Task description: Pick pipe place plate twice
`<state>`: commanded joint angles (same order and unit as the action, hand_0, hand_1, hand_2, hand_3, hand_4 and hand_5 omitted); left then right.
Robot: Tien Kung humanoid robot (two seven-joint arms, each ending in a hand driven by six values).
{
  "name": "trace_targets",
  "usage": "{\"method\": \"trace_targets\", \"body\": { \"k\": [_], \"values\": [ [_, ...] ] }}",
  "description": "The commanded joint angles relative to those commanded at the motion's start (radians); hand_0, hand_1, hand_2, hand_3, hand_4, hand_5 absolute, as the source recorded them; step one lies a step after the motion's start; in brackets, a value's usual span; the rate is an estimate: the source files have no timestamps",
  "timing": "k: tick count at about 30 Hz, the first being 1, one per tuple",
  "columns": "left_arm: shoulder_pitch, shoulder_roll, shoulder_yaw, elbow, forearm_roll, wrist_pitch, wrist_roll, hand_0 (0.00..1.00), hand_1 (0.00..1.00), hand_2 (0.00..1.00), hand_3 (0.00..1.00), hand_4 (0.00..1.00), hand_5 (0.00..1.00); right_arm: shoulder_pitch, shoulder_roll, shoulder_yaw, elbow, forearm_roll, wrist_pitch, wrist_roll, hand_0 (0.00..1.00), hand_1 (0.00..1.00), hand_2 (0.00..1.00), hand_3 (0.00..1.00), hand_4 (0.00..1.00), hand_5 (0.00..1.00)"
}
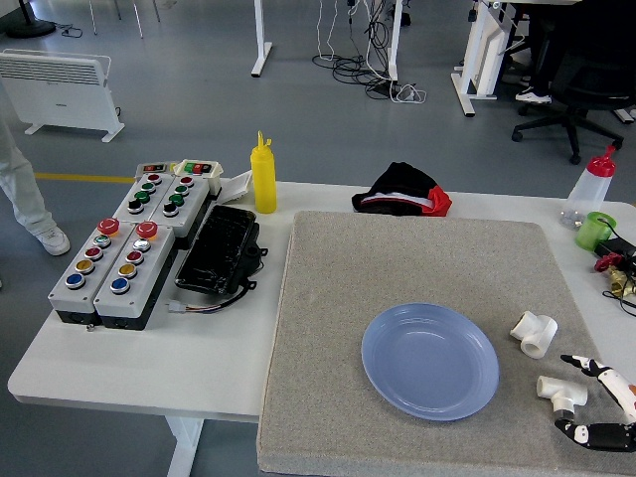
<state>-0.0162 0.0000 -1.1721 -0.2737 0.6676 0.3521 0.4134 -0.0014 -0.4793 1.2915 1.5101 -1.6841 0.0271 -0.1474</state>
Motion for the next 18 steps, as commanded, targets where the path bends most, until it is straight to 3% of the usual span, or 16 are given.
{"method": "trace_targets", "body": {
  "k": [3,4,9,10,15,16,18],
  "values": [
    [0.000,0.000,0.000,0.000,-0.001,0.000,0.000,0.599,0.594,0.685,0.713,0.530,0.998,0.001,0.000,-0.003,-0.003,0.006,0.007,0.001,0.882,0.822,0.851,0.874,0.809,0.292],
    [0.000,0.000,0.001,0.000,-0.001,0.000,-0.001,0.598,0.593,0.686,0.714,0.530,0.998,0.001,0.000,-0.004,-0.005,0.008,0.008,0.002,0.802,0.762,0.755,0.854,0.788,0.267],
    [0.002,0.000,0.012,0.002,-0.018,0.003,-0.009,0.598,0.593,0.686,0.714,0.530,0.998,0.005,0.006,-0.010,-0.020,0.015,-0.011,0.020,0.802,0.762,0.755,0.854,0.788,0.267],
    [0.002,0.000,0.012,0.002,-0.018,0.003,-0.009,0.598,0.593,0.687,0.715,0.530,0.998,0.005,0.006,-0.010,-0.021,0.016,-0.013,0.021,0.625,0.654,0.638,0.803,0.751,0.232],
    [0.002,0.000,0.011,0.001,-0.015,0.003,-0.007,0.598,0.593,0.687,0.715,0.530,0.998,0.006,0.009,-0.015,-0.028,0.013,-0.060,0.060,0.625,0.654,0.638,0.803,0.751,0.232],
    [0.001,0.000,0.010,0.001,-0.013,0.003,-0.006,0.599,0.594,0.687,0.716,0.531,0.998,0.007,0.009,-0.016,-0.029,0.012,-0.063,0.064,0.421,0.521,0.532,0.707,0.663,0.140],
    [0.001,0.000,0.010,0.001,-0.012,0.003,-0.006,0.599,0.594,0.687,0.716,0.531,0.998,0.009,0.008,-0.016,-0.032,0.007,-0.063,0.063,0.421,0.521,0.532,0.707,0.663,0.140]
  ]
}}
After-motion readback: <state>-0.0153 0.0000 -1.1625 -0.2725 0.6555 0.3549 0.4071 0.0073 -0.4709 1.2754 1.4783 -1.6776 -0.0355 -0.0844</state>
